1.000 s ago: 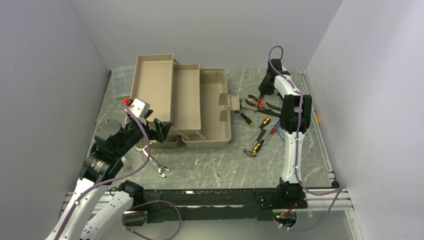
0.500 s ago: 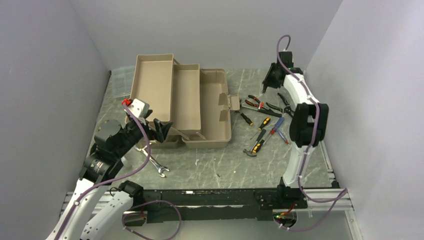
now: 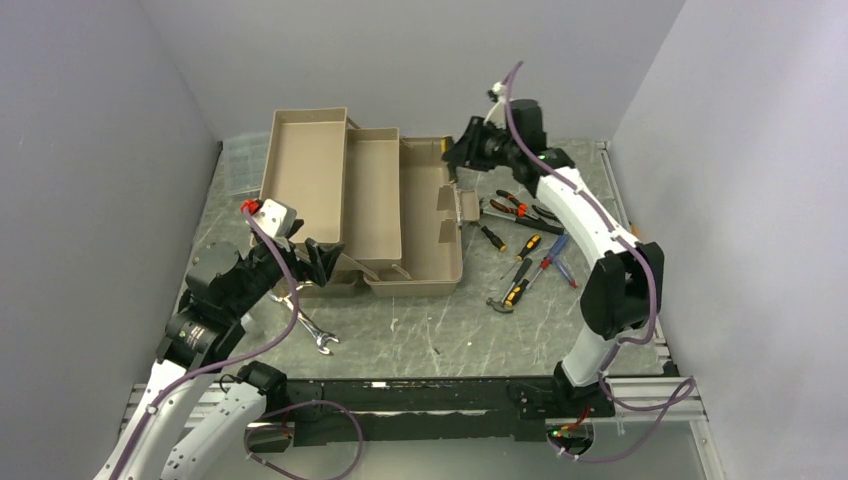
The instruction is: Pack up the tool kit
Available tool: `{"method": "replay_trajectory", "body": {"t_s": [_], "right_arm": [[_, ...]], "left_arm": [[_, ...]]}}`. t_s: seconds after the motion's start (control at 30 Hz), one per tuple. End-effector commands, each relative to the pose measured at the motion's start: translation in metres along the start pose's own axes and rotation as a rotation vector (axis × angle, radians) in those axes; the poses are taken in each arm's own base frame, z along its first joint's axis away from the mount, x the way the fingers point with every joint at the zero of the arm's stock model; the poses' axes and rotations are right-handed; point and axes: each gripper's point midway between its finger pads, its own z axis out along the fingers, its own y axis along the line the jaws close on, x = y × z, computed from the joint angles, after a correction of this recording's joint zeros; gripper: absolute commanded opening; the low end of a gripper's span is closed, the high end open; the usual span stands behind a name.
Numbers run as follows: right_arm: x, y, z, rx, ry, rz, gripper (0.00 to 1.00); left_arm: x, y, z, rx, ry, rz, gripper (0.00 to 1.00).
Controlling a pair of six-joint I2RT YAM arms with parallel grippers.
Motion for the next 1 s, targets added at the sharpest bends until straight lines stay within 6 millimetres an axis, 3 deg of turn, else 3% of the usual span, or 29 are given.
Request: {"method": "replay_trajectory", "body": {"t_s": [0.0,0.13,0.43,0.57,0.6,0.77,0.9,0.97], "right_arm": [[-0.006,0.066,0.014,-0.196,-0.068,0.002,0.00],[0.011,0.064,0.044,-0.168,-0.044,0.013,0.00],[0.073,-0.003,0.104,0.103,0.005,0.085,0.00],[0.101,-0.019,0.120,0.162,0.063,0.082,0.03],[0.107,-0.021,0.123,0.170,0.075,0.083,0.06],[0.118,-0.026,0.126,0.211,0.098,0.080,0.46],[0.106,-0.019,0.115,0.222,0.083,0.068,0.60],[0.096,-0.012,0.106,0.220,0.073,0.058,0.61]], "left_arm": [[-0.013,0.001,-0.002,-0.003,-0.057,0.022,1.00],[-0.014,0.000,-0.002,-0.002,-0.058,0.024,0.99],[-0.014,0.001,-0.003,-0.008,-0.062,0.024,0.99],[-0.014,0.000,-0.003,-0.002,-0.062,0.023,0.99],[-0.014,0.000,-0.002,-0.002,-0.059,0.023,0.99],[-0.014,0.000,-0.002,-0.004,-0.059,0.023,0.99],[-0.014,0.000,-0.002,-0.003,-0.058,0.022,0.99],[-0.013,0.001,-0.001,-0.004,-0.056,0.022,0.99]]}}
